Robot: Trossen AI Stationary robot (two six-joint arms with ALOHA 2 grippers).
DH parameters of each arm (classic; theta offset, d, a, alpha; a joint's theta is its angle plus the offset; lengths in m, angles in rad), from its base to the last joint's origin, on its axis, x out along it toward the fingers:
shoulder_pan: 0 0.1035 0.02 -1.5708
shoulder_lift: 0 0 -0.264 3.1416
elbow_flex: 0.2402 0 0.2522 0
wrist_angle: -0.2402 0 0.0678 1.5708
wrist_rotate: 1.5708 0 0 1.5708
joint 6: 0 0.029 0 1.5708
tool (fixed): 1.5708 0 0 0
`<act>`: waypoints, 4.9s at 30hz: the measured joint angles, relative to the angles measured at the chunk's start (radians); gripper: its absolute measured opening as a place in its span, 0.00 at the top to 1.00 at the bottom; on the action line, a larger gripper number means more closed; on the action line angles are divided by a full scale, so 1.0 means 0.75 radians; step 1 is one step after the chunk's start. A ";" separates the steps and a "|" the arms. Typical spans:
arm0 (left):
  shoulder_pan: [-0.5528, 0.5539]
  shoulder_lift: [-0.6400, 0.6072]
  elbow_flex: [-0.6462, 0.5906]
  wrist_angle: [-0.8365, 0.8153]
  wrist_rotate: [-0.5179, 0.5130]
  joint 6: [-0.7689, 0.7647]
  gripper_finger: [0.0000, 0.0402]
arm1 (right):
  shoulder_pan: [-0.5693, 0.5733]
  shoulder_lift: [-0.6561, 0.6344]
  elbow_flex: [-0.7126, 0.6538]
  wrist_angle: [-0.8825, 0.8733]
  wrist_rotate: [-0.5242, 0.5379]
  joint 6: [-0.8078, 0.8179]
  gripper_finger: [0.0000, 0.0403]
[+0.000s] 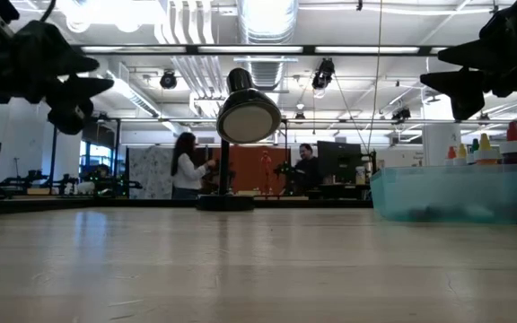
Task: Pick & Place food coloring
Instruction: Return to Home Position
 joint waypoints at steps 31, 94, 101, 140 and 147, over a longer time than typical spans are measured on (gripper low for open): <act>0.006 0.000 -0.006 0.023 -0.002 -0.001 0.71 | -0.202 0.000 -0.001 0.001 0.001 0.000 0.44; 0.003 0.025 -0.007 0.019 -0.001 -0.001 0.71 | -0.201 0.036 -0.001 0.001 -0.282 -0.244 0.44; 0.004 0.025 -0.007 0.018 -0.001 -0.001 0.71 | -0.201 0.036 -0.001 0.001 -0.281 -0.241 0.44; 0.004 0.026 -0.007 0.017 -0.001 -0.001 0.71 | -0.201 0.037 -0.001 0.001 -0.279 -0.232 0.44; 0.003 0.026 -0.007 0.017 -0.001 -0.001 0.71 | -0.201 0.037 -0.001 0.001 -0.279 -0.232 0.44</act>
